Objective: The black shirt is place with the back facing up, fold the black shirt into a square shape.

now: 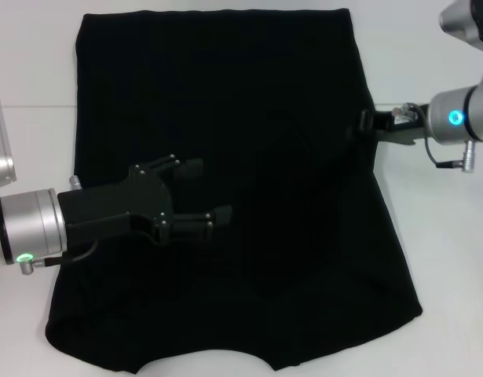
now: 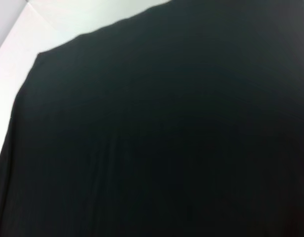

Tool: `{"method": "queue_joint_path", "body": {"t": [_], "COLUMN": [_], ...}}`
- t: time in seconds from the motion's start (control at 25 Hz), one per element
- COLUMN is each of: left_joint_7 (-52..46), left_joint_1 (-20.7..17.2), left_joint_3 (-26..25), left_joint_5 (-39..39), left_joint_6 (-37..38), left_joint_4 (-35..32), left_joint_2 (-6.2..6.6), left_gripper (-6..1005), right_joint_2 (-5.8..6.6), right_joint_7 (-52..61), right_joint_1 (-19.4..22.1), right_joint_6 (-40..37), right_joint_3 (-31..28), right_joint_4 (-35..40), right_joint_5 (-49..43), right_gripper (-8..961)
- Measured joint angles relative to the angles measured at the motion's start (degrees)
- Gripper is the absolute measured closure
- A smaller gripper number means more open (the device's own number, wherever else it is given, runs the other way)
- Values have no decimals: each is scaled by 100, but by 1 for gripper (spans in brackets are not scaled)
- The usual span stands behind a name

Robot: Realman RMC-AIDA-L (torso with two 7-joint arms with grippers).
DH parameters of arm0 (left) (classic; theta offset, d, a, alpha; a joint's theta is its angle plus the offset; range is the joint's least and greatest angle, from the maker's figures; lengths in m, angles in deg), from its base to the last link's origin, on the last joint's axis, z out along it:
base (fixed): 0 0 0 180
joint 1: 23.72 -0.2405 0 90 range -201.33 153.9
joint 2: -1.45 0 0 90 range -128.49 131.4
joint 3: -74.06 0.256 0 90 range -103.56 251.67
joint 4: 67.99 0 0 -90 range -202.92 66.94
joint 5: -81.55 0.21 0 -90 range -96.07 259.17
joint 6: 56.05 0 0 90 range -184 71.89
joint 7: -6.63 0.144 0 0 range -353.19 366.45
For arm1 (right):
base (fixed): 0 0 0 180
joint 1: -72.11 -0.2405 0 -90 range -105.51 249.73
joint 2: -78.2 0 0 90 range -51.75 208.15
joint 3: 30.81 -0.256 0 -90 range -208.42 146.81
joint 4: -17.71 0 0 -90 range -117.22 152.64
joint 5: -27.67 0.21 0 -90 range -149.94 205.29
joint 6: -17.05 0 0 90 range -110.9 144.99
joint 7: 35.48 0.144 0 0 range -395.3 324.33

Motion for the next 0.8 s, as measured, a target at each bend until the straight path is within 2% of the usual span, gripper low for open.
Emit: {"method": "queue_joint_path", "body": {"t": [0.24, 0.44, 0.64, 0.8], "left_joint_7": [0, 0, 0, -58], "left_joint_1": [-30, -46, -60, -63], "left_joint_3": [-25, -55, -94, -194], "left_joint_5": [-5, -33, -35, -36], "left_joint_6": [0, 0, -9, -70], "left_joint_4": [0, 6, 12, 26], "left_joint_2": [-1, 2, 5, 15], "left_gripper": [62, 62, 62, 62], "right_joint_2": [-109, -254, -258, -179], "right_joint_7": [-248, -509, -512, -664], "right_joint_1": [-119, -132, -139, -45], "right_joint_6": [157, 527, 640, 313], "right_joint_3": [46, 6, -1, -11], "right_joint_4": [-10, 14, 32, 145], "right_joint_5": [-12, 6, 27, 302], "right_gripper": [781, 728, 617, 528]}}
